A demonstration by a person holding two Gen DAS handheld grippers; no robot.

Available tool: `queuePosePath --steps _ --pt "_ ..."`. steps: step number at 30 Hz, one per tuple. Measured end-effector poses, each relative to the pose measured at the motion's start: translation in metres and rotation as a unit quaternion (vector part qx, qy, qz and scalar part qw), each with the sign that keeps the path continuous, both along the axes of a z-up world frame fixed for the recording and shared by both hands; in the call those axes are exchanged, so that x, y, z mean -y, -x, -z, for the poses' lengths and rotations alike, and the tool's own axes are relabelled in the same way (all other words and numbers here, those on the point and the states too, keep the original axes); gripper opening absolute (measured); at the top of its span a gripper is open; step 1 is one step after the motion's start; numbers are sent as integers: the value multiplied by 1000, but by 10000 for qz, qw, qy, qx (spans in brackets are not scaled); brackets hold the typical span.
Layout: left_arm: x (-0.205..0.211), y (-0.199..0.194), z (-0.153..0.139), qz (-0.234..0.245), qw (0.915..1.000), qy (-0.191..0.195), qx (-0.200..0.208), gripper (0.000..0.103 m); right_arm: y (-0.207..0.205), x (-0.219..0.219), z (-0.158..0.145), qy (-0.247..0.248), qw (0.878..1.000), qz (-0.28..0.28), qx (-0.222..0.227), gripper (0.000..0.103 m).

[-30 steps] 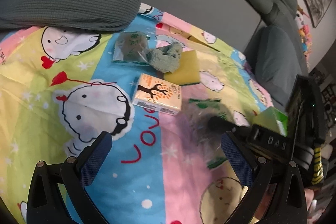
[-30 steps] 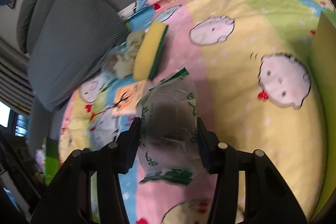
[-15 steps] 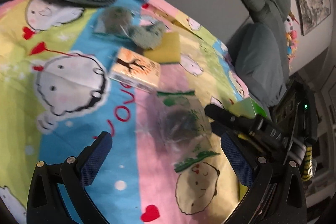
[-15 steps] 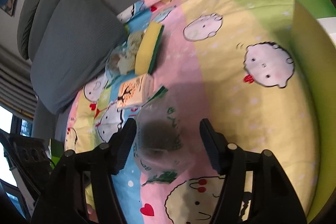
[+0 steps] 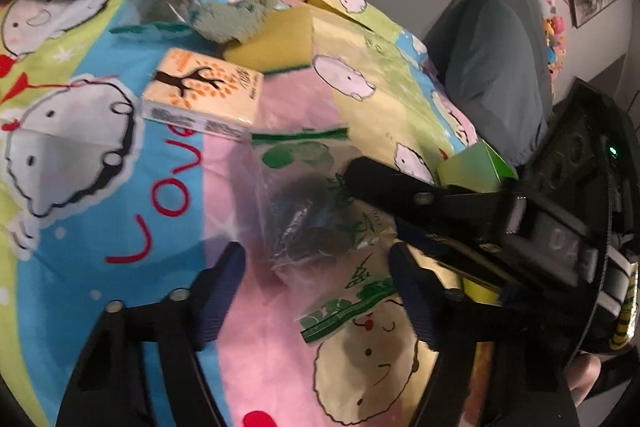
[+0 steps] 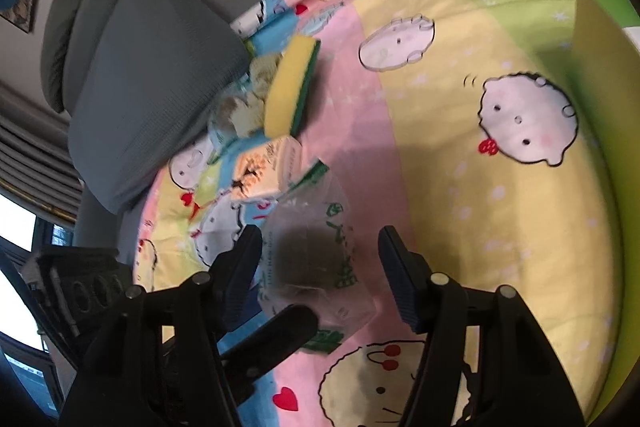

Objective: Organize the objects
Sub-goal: 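Close the right gripper on the clear green-printed bag and lift it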

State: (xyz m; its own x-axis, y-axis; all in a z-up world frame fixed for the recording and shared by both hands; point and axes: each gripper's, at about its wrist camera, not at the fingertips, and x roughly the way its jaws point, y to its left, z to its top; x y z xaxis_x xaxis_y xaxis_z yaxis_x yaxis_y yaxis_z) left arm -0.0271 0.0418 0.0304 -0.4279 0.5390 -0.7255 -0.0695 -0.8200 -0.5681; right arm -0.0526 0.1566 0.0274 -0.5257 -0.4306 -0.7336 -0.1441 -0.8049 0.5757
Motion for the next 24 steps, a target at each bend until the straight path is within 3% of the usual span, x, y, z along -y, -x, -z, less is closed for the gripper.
queuePosePath --steps 4,11,17,24 --pt "-7 -3 -6 80 9998 146 -148 57 4 4 10 141 9997 -159 97 53" --pt "-19 -14 -32 184 9973 284 -649 56 -10 -2 -10 163 9993 -71 -315 51" --pt "-47 -32 -72 385 9878 640 -1368 56 -34 -18 -43 175 9955 136 -925 53" --pt "-88 -41 -103 768 9749 741 -1953 56 -68 -51 -76 73 9867 533 -1534 53"
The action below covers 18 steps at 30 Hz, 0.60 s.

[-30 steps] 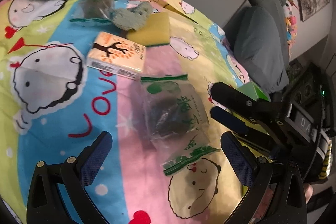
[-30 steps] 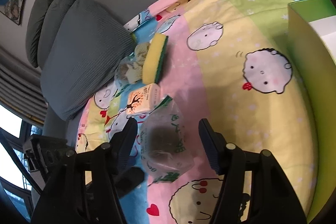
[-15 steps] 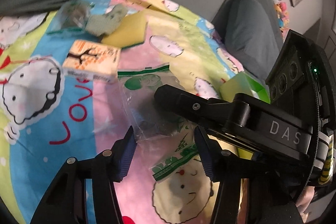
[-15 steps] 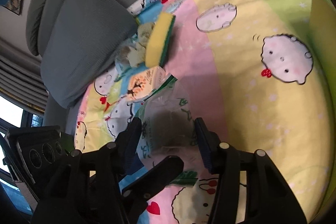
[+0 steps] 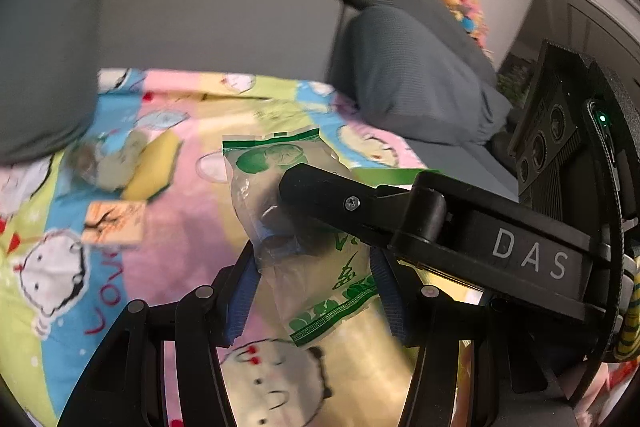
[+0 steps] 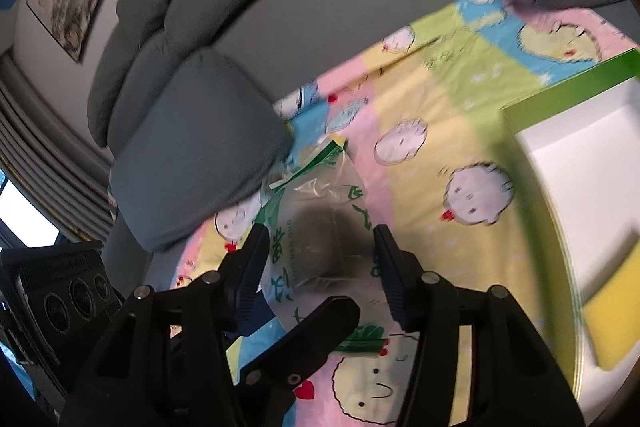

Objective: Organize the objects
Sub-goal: 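Close the right gripper on the clear green-printed bag and lift it, then carry the bag into the green-rimmed box and open the right gripper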

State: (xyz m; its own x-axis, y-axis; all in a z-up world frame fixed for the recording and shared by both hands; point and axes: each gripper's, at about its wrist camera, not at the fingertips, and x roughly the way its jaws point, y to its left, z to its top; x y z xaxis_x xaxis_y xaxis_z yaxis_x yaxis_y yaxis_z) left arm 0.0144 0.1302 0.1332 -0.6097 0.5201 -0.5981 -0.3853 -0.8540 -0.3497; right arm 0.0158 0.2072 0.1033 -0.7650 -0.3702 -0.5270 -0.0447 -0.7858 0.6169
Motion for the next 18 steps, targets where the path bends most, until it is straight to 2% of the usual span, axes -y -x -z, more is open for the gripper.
queuePosePath --steps 3,8,18 --pt "-24 1 -7 257 9995 114 -166 56 -14 -17 -8 35 9996 248 -161 54" --pt "-63 5 -10 745 9968 202 -194 56 -35 -52 -11 173 9968 754 -213 54" --pt "-128 18 7 1475 9885 318 97 56 -63 -111 6 378 9861 1618 6 54"
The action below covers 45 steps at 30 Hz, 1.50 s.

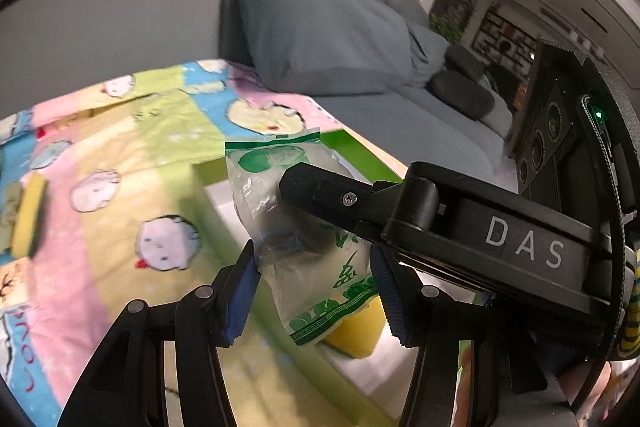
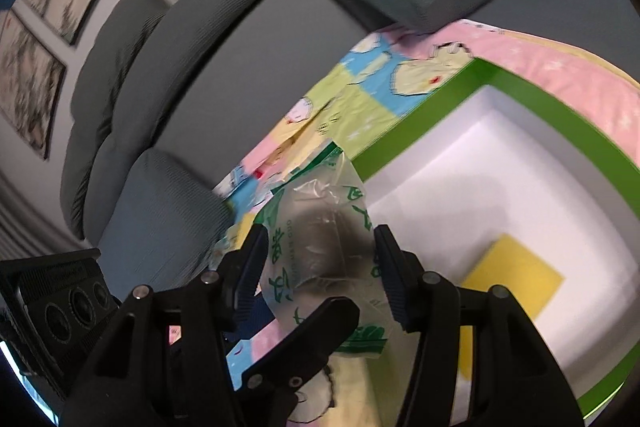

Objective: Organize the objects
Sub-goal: 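Carry the bag into the green-rimmed box and open the right gripper, then move the right gripper back to the orange-printed tissue pack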

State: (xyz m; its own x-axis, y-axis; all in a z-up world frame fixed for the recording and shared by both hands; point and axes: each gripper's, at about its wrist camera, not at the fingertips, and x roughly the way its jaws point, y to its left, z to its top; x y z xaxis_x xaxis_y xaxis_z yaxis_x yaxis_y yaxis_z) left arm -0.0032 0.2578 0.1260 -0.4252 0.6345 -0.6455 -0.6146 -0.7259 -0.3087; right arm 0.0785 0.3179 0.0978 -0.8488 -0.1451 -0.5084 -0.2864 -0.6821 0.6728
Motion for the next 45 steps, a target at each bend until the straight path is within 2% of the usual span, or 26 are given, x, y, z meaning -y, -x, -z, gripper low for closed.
queuePosePath --steps 6,12,15,20,24,26,30,31,34,37,40,42,43,44,45 --pt "-24 11 15 278 9992 36 278 56 -6 -21 14 127 9990 342 256 54" --pt "-35 16 27 361 9981 93 491 56 -10 -36 27 213 9970 539 506 54" --pt "-36 15 30 323 9979 135 544 56 -8 -39 33 179 9957 601 679 54" --pt "-34 11 28 192 9984 349 408 56 -5 -41 39 159 9937 685 868 54" --pt "-19 5 18 96 9989 341 320 56 -9 -42 36 1 9917 904 915 55" --pt "-5 2 11 -18 9990 361 268 56 -12 -42 32 -36 9917 968 847 63" --pt "29 -2 -3 -386 9986 286 210 58 -11 -35 24 -320 9909 1015 830 70" --pt "38 -2 -6 -482 9983 261 196 65 -10 -32 21 -389 9910 987 810 73" --pt "75 -9 -14 -925 9954 201 118 79 -4 -21 12 -608 9916 867 744 75" --pt "122 -15 -14 -1542 9878 206 91 80 3 -5 1 -924 9913 688 639 83" --pt "176 -22 -8 -2209 9750 169 166 81 8 11 -10 -1173 9906 506 493 87" --pt "218 -27 1 -2845 9583 225 145 81 10 22 -16 -1209 9912 380 378 88" --pt "241 -29 7 -3222 9459 370 131 81 12 29 -19 -1216 9918 269 293 89" --pt "253 -30 12 -3425 9382 475 146 81 15 37 -22 -1229 9921 149 220 90" --pt "270 -30 20 -3700 9269 596 213 81 17 45 -24 -1249 9920 35 161 91"
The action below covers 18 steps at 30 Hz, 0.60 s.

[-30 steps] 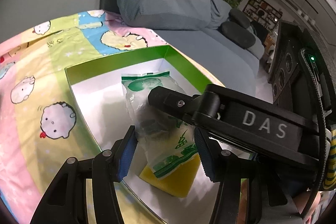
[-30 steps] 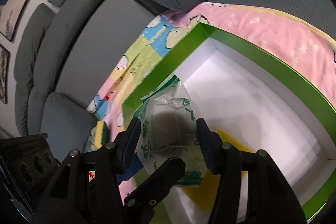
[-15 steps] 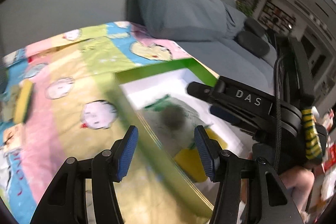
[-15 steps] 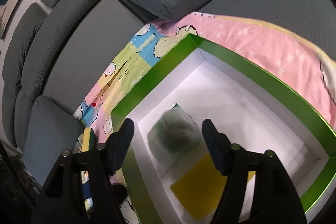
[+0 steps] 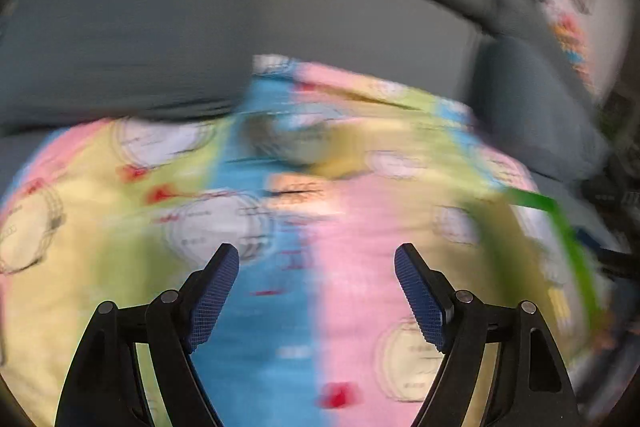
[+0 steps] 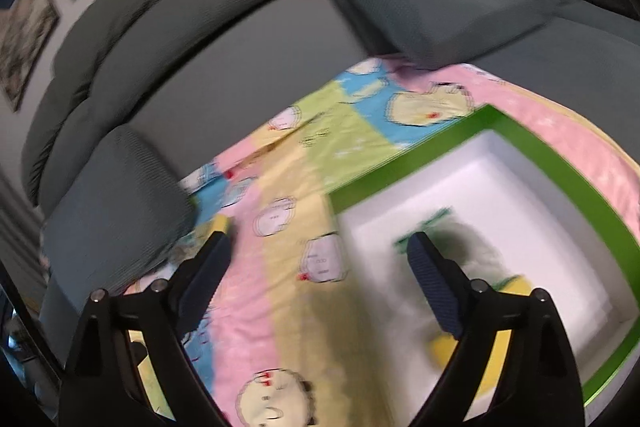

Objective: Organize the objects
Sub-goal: 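Move the right gripper back to the orange-printed tissue pack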

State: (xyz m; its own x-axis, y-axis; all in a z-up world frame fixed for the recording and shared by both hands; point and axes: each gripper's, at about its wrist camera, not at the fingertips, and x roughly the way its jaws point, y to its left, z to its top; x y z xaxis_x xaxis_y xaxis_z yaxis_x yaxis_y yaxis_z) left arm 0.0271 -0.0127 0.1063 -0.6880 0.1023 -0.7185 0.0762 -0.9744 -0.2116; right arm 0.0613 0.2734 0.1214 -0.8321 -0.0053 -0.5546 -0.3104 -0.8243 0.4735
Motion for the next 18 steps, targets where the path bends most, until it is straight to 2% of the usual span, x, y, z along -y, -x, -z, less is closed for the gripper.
queuePosePath --steps 2,6,10,15,18 --pt "31 -2 14 -468 9987 -116 192 81 9 18 -3 -54 9997 -231 -37 93" --pt "59 -5 27 -703 9947 -676 338 81 32 57 -4 -12 9971 -765 -53 93" --pt "55 -9 28 -771 9949 -547 344 81 67 100 5 130 9911 -1318 104 93" --pt "70 -9 38 -895 9921 -716 512 81 114 159 31 -341 9848 -1548 715 93" --pt "79 -11 38 -1027 9908 -691 540 81 137 187 51 -556 9785 -1700 1024 93"
